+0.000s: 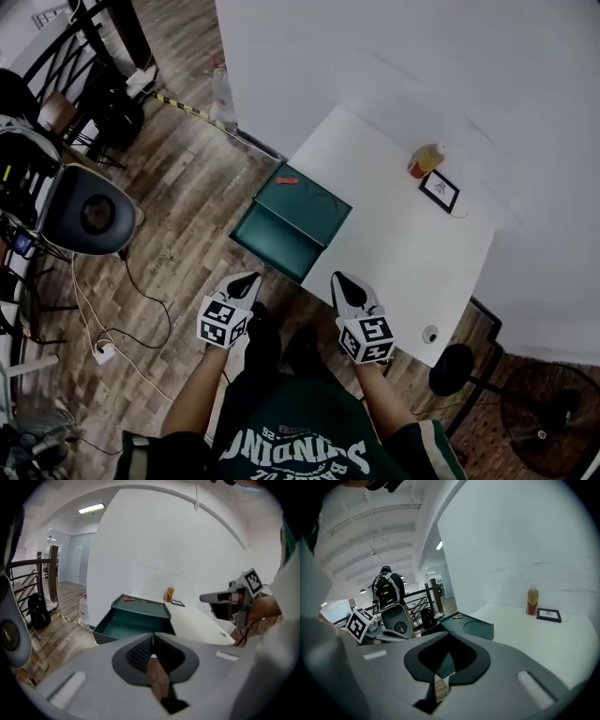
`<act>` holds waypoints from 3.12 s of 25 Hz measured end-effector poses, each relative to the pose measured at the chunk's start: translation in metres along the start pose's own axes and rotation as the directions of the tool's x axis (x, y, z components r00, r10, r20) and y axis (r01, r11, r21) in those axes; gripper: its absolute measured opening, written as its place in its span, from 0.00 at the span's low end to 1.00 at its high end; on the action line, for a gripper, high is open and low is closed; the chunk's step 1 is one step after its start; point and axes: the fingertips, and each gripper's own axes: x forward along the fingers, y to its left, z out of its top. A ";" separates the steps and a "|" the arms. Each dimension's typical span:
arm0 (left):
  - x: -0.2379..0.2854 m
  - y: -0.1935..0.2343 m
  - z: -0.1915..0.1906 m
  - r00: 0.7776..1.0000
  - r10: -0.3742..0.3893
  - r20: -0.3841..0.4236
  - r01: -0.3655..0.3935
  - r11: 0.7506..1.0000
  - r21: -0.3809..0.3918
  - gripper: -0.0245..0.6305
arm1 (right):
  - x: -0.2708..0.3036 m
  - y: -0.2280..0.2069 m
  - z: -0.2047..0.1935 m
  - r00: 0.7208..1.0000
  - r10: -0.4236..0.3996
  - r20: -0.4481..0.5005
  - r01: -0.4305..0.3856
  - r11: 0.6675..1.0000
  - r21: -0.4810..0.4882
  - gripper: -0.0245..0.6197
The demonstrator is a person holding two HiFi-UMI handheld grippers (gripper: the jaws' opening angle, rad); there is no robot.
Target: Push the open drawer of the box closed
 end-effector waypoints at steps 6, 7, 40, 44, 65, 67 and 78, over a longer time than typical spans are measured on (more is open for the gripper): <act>0.029 0.017 -0.036 0.993 -0.048 -0.104 0.044 0.998 -0.033 0.18 | 0.005 -0.002 -0.007 0.998 -0.055 -0.014 0.056 0.998 0.029 0.04; 0.034 0.019 -0.041 0.991 -0.053 -0.120 0.049 0.998 -0.040 0.21 | 0.005 -0.002 -0.008 0.998 -0.064 -0.018 0.065 0.997 0.033 0.04; 0.110 0.048 -0.043 0.971 -0.079 -0.227 0.059 0.994 -0.095 0.22 | -0.043 -0.038 -0.042 0.962 -0.268 -0.045 0.271 0.949 0.162 0.04; 0.127 0.047 -0.030 0.970 -0.090 -0.227 0.069 0.993 -0.100 0.22 | -0.052 -0.046 -0.045 0.953 -0.301 -0.044 0.304 0.936 0.175 0.04; 0.169 0.051 -0.001 0.967 -0.110 -0.231 0.081 0.988 -0.130 0.22 | -0.089 -0.070 -0.054 0.923 -0.383 -0.036 0.381 0.896 0.227 0.04; 0.169 0.050 0.000 0.967 -0.117 -0.225 0.089 0.988 -0.130 0.23 | -0.091 -0.070 -0.057 0.923 -0.383 -0.037 0.381 0.896 0.231 0.04; 0.117 0.011 0.029 0.978 -0.150 -0.144 0.154 0.988 0.016 0.22 | -0.095 -0.081 -0.042 0.920 -0.391 0.021 0.379 0.902 0.207 0.04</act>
